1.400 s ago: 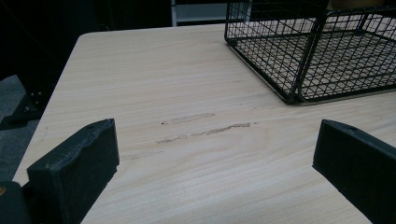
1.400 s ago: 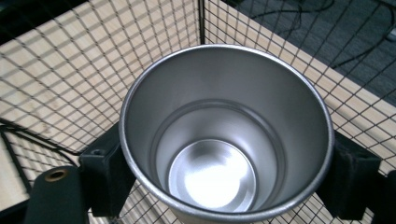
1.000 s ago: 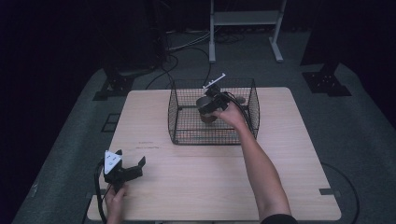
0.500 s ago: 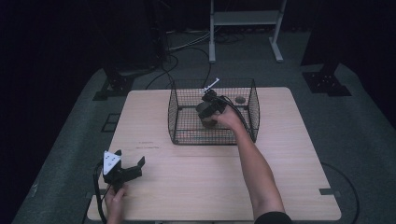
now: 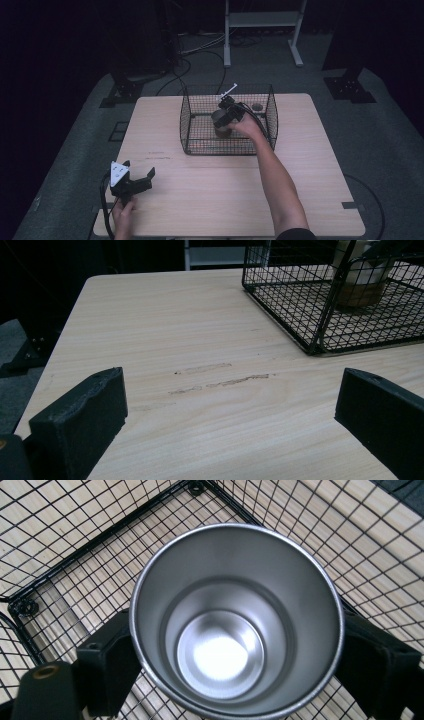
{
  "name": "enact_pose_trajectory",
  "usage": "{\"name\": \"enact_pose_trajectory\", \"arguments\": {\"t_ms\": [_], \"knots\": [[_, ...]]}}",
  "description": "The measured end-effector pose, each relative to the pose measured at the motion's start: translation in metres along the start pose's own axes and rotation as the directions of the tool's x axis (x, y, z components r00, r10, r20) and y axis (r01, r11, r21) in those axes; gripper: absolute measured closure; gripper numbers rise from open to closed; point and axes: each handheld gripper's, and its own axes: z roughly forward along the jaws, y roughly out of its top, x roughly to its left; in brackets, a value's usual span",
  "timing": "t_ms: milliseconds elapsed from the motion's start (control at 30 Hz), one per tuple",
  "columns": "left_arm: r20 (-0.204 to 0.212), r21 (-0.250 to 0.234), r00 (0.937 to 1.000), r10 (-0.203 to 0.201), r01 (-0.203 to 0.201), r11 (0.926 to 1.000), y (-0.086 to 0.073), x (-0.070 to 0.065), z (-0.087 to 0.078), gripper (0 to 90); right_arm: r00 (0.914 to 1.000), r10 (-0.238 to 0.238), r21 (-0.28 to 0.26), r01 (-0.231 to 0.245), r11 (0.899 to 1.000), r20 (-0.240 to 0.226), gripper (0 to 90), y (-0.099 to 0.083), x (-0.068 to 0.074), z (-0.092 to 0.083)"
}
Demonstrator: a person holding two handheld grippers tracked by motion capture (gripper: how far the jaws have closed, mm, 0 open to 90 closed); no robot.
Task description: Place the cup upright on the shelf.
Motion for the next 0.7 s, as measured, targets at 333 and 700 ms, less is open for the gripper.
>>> {"name": "enact_pose_trajectory", "arguments": {"t_ms": [333, 700], "knots": [[0.001, 0.001, 1.0, -0.003, 0.003, 1.0, 0.0, 0.0, 0.0, 0.0, 1.0, 0.006, -0.006, -0.006, 1.0, 0.002, 12.7, -0.005, -0.003, -0.002], [0.006, 0.003, 1.0, 0.0, 0.0, 1.0, 0.0, 0.0, 0.0, 0.0, 0.9999, 0.013, -0.052, -0.012, 0.999, 0.008, 10.0, -0.002, -0.001, -0.009]]}}
